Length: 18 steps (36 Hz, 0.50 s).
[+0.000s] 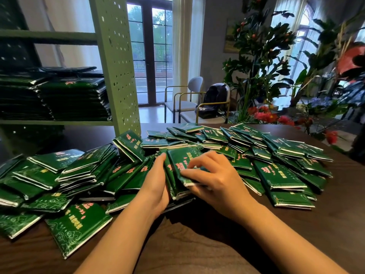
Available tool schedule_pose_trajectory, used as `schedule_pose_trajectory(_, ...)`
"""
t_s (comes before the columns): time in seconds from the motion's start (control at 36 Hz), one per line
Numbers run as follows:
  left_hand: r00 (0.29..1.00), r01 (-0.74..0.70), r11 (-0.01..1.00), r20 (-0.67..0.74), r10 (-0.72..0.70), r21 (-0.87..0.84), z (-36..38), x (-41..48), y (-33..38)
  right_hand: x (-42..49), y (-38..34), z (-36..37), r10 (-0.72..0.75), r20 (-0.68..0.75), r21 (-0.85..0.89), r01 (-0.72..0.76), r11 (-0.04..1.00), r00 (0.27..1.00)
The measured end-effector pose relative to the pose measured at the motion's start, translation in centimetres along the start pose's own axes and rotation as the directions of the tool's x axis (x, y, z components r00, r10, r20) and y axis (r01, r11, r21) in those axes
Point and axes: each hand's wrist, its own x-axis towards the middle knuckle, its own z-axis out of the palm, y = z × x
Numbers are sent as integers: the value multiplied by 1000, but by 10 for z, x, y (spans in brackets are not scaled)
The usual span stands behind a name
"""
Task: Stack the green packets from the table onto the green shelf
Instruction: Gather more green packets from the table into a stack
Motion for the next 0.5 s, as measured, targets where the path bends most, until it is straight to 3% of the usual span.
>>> schedule_pose_trajectory(0.17,996,-34,998,-76,38,47,-2,3,-4,-2,-7,3,-10,160,33,5,999,987)
schedule_pose_trajectory(0.28,994,-78,989,-70,87,126,-3,4,-6,-3,-7,-3,66,258,164,-111,980,964)
schedule_pose_trajectory(0.5,998,-33,990,-54,41,140,-1,0,-3,-9,16,-2,323,47,232,-325,917,945)
